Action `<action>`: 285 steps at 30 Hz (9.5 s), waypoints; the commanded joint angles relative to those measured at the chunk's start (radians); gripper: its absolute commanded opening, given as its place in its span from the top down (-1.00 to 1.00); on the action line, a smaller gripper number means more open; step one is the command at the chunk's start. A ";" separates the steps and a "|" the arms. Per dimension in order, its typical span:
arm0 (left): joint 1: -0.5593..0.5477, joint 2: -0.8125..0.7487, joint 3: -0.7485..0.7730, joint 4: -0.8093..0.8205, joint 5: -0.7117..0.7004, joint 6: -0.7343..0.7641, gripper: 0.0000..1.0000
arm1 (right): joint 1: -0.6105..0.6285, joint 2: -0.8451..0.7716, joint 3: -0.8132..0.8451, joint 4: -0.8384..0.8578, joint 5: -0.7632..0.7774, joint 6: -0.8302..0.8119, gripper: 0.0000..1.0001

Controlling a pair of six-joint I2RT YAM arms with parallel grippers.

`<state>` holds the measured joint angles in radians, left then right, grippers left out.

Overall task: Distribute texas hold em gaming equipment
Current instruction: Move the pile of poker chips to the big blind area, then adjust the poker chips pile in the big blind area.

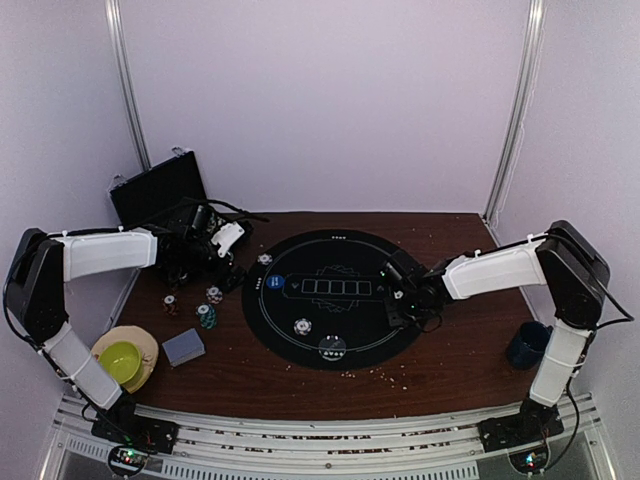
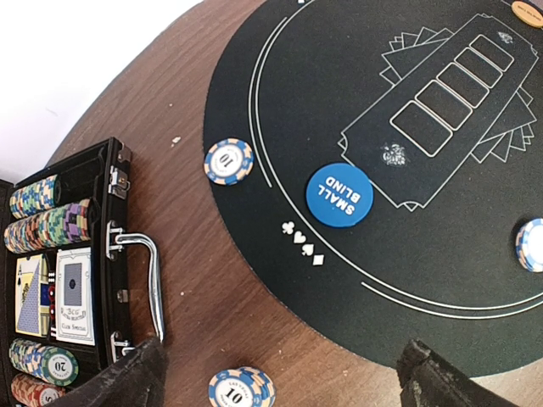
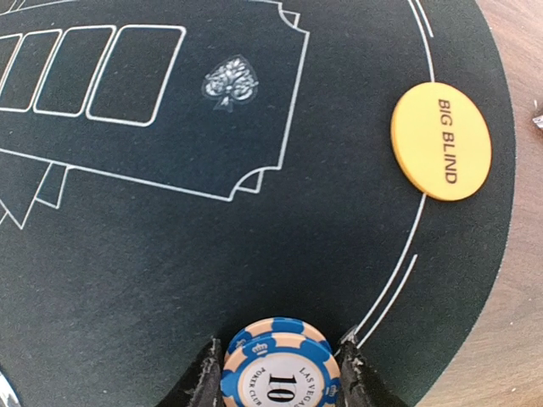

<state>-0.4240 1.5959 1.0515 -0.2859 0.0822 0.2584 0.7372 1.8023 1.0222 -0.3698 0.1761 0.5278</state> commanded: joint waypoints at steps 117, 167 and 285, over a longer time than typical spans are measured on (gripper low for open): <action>0.007 0.016 -0.003 0.031 -0.003 -0.009 -0.96 | 0.007 -0.043 -0.131 0.109 0.065 0.007 -0.62; 0.007 0.015 -0.002 0.031 0.005 -0.009 -0.96 | -0.120 -0.012 0.029 0.056 0.367 0.093 -1.00; 0.007 0.027 0.002 0.030 0.009 -0.010 -0.96 | -0.120 0.026 -0.022 0.133 0.140 0.022 0.04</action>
<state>-0.4244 1.6157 1.0515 -0.2859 0.0830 0.2573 0.6212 1.8256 1.0054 -0.2405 0.2890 0.5316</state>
